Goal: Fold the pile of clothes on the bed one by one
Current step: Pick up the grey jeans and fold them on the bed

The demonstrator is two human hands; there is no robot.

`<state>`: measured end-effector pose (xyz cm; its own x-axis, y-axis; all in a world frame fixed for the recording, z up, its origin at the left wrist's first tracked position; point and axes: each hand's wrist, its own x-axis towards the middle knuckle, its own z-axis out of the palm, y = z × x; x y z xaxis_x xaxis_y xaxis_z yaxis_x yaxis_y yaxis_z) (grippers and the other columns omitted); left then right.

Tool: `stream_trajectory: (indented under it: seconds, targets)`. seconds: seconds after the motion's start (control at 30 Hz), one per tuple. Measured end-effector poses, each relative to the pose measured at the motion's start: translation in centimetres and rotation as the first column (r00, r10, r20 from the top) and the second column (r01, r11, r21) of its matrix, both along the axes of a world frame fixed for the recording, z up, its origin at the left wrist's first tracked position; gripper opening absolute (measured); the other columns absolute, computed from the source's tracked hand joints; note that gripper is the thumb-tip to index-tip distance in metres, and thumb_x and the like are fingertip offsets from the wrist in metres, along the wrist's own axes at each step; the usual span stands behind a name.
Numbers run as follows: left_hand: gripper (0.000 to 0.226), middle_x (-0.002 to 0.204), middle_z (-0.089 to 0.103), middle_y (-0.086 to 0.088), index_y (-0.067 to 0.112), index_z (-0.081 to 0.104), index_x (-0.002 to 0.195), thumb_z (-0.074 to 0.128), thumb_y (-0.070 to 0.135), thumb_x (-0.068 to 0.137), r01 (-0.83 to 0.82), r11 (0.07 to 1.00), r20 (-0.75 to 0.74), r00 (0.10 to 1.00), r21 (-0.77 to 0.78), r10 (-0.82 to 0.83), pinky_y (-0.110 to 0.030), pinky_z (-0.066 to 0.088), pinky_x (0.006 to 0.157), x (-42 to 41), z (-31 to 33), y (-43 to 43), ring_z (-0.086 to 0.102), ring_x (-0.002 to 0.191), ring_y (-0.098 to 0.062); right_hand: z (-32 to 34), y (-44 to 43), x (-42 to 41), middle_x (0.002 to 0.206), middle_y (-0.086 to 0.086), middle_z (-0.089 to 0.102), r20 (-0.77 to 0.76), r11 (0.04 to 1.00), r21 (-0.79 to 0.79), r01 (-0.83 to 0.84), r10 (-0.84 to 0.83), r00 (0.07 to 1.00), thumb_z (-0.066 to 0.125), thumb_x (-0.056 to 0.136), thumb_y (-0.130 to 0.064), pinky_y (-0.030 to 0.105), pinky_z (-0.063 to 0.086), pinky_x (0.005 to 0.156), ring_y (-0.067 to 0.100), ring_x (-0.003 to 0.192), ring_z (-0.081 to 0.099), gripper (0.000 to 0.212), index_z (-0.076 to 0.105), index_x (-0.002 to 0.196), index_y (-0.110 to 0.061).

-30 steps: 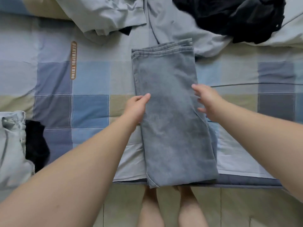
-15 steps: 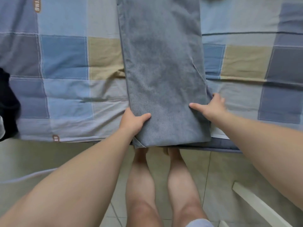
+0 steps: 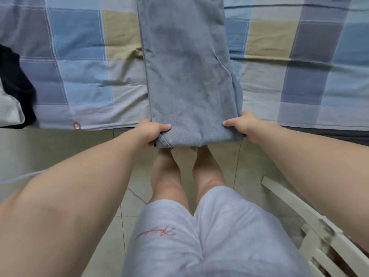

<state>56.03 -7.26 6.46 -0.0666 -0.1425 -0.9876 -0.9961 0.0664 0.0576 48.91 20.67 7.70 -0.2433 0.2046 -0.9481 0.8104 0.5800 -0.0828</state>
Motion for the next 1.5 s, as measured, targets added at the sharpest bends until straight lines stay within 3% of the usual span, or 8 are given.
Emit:
stream_trajectory:
  seconds: [0.23,0.47,0.73,0.87,1.0,1.1,1.3,1.5]
  targets:
    - [0.026,0.093,0.071,-0.005,0.013,0.063,0.113,0.072,0.023,0.091,0.101,0.976,0.203,0.969,0.192,-0.14,-0.033,0.056,0.069,1.1,9.3,-1.0,0.067,0.08,-0.02,9.1,0.6,1.7,0.107,0.009,0.072,0.25,0.999,-0.025,0.021,-0.014,0.968,0.08,0.083,-0.016,0.044,0.058,0.088,0.027,0.094,0.071,0.038,0.061,0.115,-0.009]
    - [0.014,0.063,0.064,-0.005,0.014,0.059,0.085,0.06,0.026,0.092,-0.242,0.949,0.208,0.957,0.204,0.2,-0.029,0.057,0.059,-5.4,12.1,-3.6,0.063,0.051,-0.018,12.7,-1.2,-6.6,0.069,0.002,0.061,0.233,0.966,-0.05,0.252,-0.234,0.944,0.069,0.092,-0.02,0.018,0.048,0.044,0.011,0.061,0.057,0.014,0.058,0.086,-0.014]
    - [0.022,0.066,0.064,-0.004,0.015,0.064,0.084,0.05,0.029,0.092,-0.621,0.723,0.038,0.766,0.302,0.642,-0.03,0.051,0.068,-16.7,8.6,-6.3,0.063,0.067,-0.017,8.8,-6.5,-18.5,0.062,-0.001,0.06,0.114,0.759,-0.158,0.631,-0.621,0.775,0.065,0.09,-0.016,0.018,0.051,0.043,0.009,0.061,0.058,0.017,0.061,0.073,-0.014]
    - [0.042,0.108,0.074,-0.003,0.018,0.062,0.115,0.046,0.053,0.099,-0.655,0.638,-0.136,0.647,0.406,0.75,-0.034,0.049,0.087,-20.2,4.9,-6.2,0.067,0.102,-0.019,5.3,-9.4,-21.8,0.105,-0.002,0.072,0.015,0.69,-0.35,0.633,-0.671,0.741,0.061,0.096,-0.031,0.035,0.053,0.08,0.018,0.102,0.064,0.017,0.068,0.107,-0.021]
    - [0.053,0.154,0.045,-0.002,0.027,0.047,0.146,0.053,0.051,0.099,0.039,0.99,-0.575,0.811,-0.138,-0.112,-0.039,0.033,0.113,-19.8,-0.9,-4.3,0.041,0.141,-0.026,-1.1,-10.8,-20.4,0.133,0.001,0.054,-0.364,0.978,-0.191,0.083,-0.149,0.919,0.06,0.095,-0.044,0.042,0.038,0.106,0.022,0.121,0.05,0.051,0.048,0.141,-0.026]
    - [0.067,0.169,0.005,0.009,0.046,0.027,0.154,0.051,0.063,0.093,0.538,0.597,-0.401,0.445,-0.595,-0.801,-0.054,0.011,0.122,-18.7,-6.0,-3.8,0.003,0.154,-0.031,-6.6,-11.1,-18.2,0.167,-0.002,0.01,-0.537,0.796,0.289,-0.531,0.594,0.599,0.054,0.095,-0.05,0.059,0.015,0.118,0.028,0.153,0.009,0.065,0.028,0.154,-0.04]
    - [0.083,0.166,-0.016,0.016,0.051,0.007,0.156,0.037,0.082,0.085,0.442,0.421,-0.287,0.339,-0.792,-0.896,-0.073,0.01,0.115,-18.4,-15.6,-3.0,0.001,0.151,-0.045,-17.2,-11.5,-17.5,0.168,-0.004,-0.016,-0.528,0.575,0.536,-0.619,0.8,0.285,0.026,0.096,-0.067,0.075,0.004,0.113,0.028,0.154,-0.013,0.069,0.004,0.157,-0.046]
    - [0.088,0.168,-0.008,0.011,0.046,0.009,0.158,0.037,0.082,0.082,0.401,0.405,-0.279,0.337,-0.822,-0.899,-0.071,0.014,0.115,-18.3,-16.1,-3.0,0.011,0.148,-0.047,-17.7,-11.4,-17.5,0.169,0.002,-0.01,-0.544,0.57,0.556,-0.605,0.8,0.254,0.028,0.093,-0.066,0.075,0.006,0.113,0.03,0.155,-0.007,0.073,0.007,0.159,-0.042]
